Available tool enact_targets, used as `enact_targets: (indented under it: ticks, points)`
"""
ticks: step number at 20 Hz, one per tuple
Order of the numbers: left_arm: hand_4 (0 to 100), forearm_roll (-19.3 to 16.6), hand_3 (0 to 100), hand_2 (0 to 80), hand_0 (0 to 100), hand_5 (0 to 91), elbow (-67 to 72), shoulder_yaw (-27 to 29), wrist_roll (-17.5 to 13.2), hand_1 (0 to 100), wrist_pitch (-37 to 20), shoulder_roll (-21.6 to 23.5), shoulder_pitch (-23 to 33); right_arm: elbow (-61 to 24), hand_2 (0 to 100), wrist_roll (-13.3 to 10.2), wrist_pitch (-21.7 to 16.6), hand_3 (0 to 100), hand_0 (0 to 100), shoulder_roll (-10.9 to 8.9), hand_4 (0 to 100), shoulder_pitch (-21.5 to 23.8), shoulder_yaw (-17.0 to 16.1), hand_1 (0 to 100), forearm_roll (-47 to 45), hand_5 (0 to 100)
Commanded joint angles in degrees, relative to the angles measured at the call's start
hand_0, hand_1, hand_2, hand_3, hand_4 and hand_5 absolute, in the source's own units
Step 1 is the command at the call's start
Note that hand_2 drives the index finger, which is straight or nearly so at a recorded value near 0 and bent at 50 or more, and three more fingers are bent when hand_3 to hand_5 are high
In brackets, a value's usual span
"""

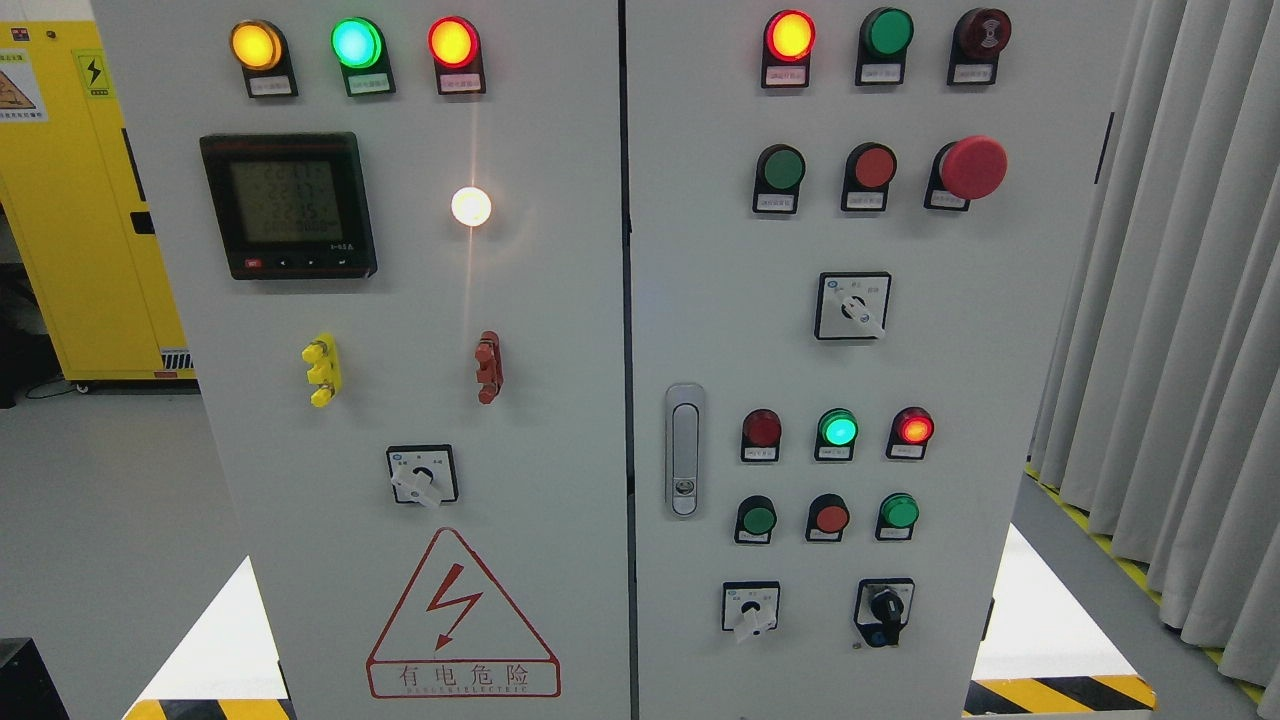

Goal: Press green start button

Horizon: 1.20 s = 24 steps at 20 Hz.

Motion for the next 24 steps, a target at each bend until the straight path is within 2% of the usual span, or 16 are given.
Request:
enact_targets:
  ticks: [1,20,22,24]
  points:
    - [0,0.0,0,0.0,12,0.0,-0.1,0.0,0.0,56,0.0,0.0,0.0,0.1,0,0.0,0.0,10,39,-0.03,20,0.0,-0.1,59,0.0,12]
    - [0,0.0,0,0.0,12,0.0,0.0,0.0,0.0,56,0.0,0.0,0.0,-0.9,0,0.0,-0.3,12,39,-0.03,22,0.0,-0.6,59,0.6,14]
    - [0,0.0,0,0.0,12,0.0,0.0,0.0,0.0,56,0.0,0.0,0.0,-1.1,0,0.0,-0.9,13,38,-0.03,24,-0.3,-1.8,59,6.5,14]
    - [0,0.0,0,0.0,12,0.0,-0.1,0.0,0.0,56,0.0,0.0,0.0,-1.1,0,-0.7,-2.1,17,34,-0.12,27,-0.7,-6.0,65,17.2,16]
